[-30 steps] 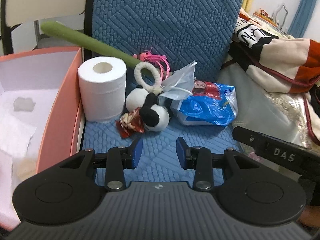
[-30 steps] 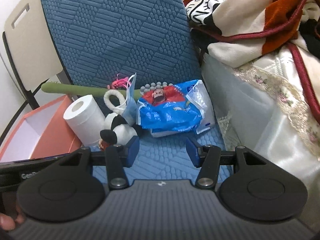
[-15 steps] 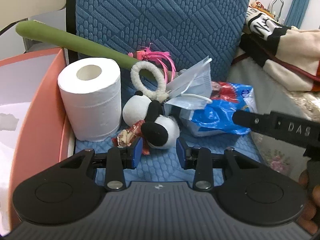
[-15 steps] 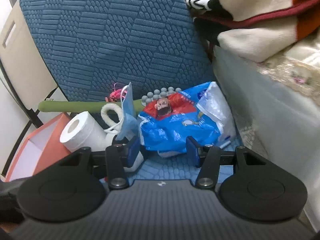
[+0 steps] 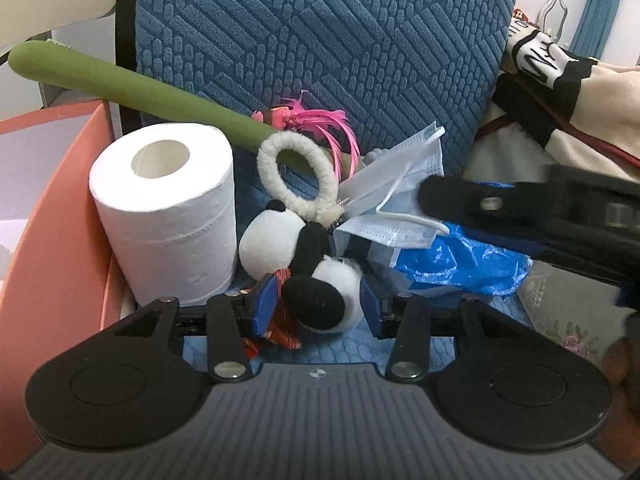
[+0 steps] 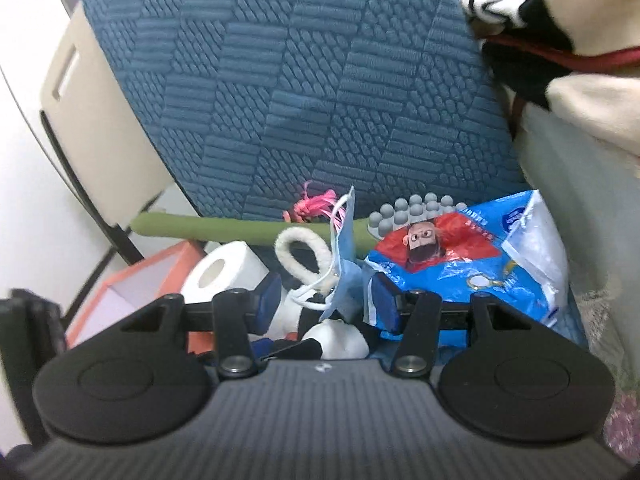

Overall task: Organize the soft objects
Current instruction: 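Grasp the panda plush with the left tool while the right tool grasps the blue face mask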

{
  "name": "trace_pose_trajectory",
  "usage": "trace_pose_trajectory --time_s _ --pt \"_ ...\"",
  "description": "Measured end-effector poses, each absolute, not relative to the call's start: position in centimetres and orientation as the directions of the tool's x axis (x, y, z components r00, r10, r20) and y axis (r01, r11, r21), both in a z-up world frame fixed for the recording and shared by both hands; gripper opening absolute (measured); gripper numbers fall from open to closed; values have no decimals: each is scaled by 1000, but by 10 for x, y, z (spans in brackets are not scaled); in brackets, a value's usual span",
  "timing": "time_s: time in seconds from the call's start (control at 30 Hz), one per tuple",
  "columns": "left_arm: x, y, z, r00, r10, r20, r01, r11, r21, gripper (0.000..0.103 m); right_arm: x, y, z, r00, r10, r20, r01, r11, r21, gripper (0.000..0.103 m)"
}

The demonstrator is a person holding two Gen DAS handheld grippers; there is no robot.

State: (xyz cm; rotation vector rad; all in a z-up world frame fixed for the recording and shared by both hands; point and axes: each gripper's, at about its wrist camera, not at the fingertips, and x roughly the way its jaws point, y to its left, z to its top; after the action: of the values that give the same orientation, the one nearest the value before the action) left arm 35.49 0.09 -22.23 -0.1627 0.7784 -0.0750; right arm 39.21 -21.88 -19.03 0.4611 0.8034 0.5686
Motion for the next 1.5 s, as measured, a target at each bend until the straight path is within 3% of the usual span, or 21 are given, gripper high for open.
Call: trace_pose_trajectory --time_s 0.07,0.1,0.2,0.37,0.43,1.03,1.5 --pt "357 2 -224 707 -125 -696 8 986 -169 48 400 -214 -196 553 617 -560 -278 770 573 52" --pt "357 3 -225 704 -126 -699 6 985 -171 40 404 -212 -199 552 608 -571 -270 778 567 49" --pt "357 6 -227 700 -139 -700 5 982 -189 32 412 -206 -207 553 577 -601 -255 804 537 33" --pt "356 13 -224 702 -170 -692 9 973 -230 26 418 -204 -212 536 598 -596 -259 789 558 9" --pt "355 15 -220 707 -173 -686 8 971 -237 25 416 -202 -210 532 598 -599 -273 791 548 6" --pt "310 26 -179 753 -232 -615 48 952 -301 23 372 -225 -158 625 561 -543 -344 822 454 5" --pt "262 10 -183 678 -306 -668 119 943 -311 23 300 -241 -146 649 411 -640 -269 911 313 5"
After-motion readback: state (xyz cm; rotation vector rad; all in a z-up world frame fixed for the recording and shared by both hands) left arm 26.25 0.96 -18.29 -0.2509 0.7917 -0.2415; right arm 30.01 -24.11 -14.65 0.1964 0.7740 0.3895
